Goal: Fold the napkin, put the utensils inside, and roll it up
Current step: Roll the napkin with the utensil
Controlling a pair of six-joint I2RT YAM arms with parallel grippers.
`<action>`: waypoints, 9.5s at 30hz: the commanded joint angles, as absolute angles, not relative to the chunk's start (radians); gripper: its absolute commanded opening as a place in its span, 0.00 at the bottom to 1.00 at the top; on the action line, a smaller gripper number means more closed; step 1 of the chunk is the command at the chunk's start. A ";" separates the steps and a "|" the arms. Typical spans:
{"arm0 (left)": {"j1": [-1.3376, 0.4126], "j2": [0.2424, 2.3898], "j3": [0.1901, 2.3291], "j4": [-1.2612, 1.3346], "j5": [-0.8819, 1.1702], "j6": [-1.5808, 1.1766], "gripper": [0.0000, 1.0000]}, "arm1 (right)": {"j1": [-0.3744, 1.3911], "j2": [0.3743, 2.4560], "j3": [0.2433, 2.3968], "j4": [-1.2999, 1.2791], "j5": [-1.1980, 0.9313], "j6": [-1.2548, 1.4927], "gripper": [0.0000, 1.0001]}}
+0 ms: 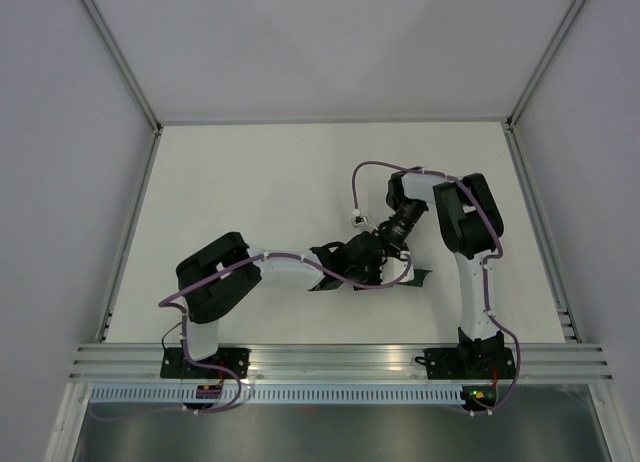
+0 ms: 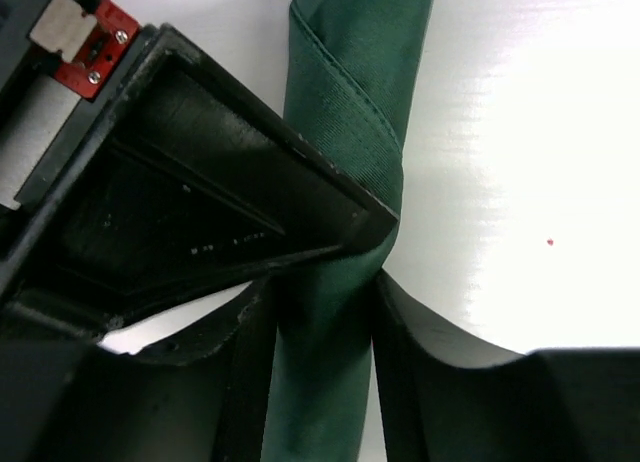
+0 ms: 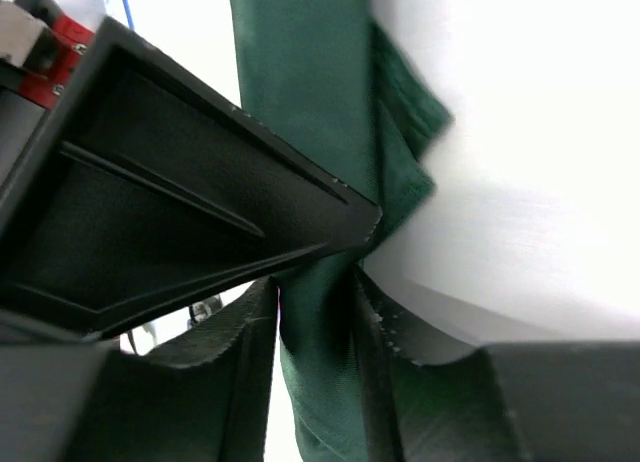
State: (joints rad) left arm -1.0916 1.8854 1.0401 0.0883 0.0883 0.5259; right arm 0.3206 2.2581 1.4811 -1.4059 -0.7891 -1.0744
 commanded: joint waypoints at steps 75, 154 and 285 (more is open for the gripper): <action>-0.976 2.260 1.470 -0.189 -0.046 -0.591 0.45 | 0.091 1.848 1.269 -0.703 -0.302 -0.040 0.66; -0.956 2.020 1.322 -0.006 0.121 -0.488 0.58 | 0.193 1.902 1.289 -0.652 -0.324 -0.092 0.40; -0.621 1.022 0.864 -0.163 0.112 -0.258 0.65 | -0.032 1.054 1.095 -0.629 -0.399 -0.172 0.81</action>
